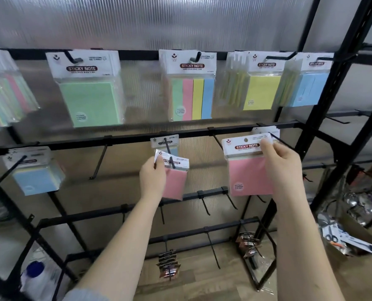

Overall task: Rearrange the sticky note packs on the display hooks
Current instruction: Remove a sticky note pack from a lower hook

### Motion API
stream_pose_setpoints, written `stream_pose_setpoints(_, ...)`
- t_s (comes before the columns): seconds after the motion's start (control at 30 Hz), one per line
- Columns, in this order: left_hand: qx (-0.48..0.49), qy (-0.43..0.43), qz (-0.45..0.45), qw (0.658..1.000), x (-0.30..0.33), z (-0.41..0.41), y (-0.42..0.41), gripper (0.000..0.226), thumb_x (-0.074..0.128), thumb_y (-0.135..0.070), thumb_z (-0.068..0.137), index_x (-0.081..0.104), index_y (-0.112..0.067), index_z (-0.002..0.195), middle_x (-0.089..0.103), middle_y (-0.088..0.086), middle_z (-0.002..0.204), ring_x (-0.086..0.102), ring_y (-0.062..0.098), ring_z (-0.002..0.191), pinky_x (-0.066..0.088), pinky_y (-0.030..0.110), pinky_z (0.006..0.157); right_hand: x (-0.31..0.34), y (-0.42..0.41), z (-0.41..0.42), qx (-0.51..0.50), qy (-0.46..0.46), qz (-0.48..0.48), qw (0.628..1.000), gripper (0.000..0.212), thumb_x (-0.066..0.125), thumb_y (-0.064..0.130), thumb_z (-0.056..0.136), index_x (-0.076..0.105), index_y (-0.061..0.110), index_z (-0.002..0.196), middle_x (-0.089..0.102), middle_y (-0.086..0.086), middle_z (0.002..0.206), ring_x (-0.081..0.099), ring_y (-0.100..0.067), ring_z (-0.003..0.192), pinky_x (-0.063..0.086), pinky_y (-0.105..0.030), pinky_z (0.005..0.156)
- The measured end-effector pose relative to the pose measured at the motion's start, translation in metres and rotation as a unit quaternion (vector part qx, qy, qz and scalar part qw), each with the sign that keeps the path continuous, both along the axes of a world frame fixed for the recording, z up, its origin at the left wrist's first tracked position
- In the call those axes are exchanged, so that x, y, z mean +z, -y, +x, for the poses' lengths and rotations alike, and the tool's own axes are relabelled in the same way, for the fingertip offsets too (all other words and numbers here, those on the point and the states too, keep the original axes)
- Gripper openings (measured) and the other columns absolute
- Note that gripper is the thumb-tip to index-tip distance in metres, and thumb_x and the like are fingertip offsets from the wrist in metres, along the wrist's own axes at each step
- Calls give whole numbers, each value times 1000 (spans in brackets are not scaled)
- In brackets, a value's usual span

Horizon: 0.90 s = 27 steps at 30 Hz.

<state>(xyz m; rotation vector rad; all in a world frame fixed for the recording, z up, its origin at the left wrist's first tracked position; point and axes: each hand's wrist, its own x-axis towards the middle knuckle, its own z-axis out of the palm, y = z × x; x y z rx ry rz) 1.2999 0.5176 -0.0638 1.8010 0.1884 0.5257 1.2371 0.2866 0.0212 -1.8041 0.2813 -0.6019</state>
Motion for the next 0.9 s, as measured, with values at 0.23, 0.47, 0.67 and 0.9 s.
stream_pose_setpoints(0.23,-24,13,83,996,3,-31,-8,37,40,-29,99,48,-15,65,52,-10,58,48,-8,48,31,11,42,-3,-4,-14,-6,-4,10,1000,39,49,33,93,63,-3,87,52,-2,71,41,-13,61,30,-26,54)
stream_pose_setpoints(0.47,-35,21,74,996,13,-48,-8,38,39,-30,99,47,-14,66,54,-9,60,49,-10,48,29,6,40,4,-2,-22,8,0,6,1000,40,49,35,93,63,-2,85,53,-3,70,42,-15,62,30,-27,56)
stream_pose_setpoints(0.67,35,31,76,996,21,-69,-11,39,40,-26,99,42,-12,63,49,-8,56,45,-5,46,30,10,42,9,7,-36,62,3,-23,998,40,51,40,93,61,8,71,51,5,59,41,-12,55,29,-26,53)
stream_pose_setpoints(0.9,123,20,67,990,28,-108,-18,38,40,-26,99,43,-10,65,48,-7,58,39,5,50,26,17,44,8,7,-56,161,26,-33,986,32,57,38,93,67,23,67,58,19,53,45,5,46,32,-9,42)
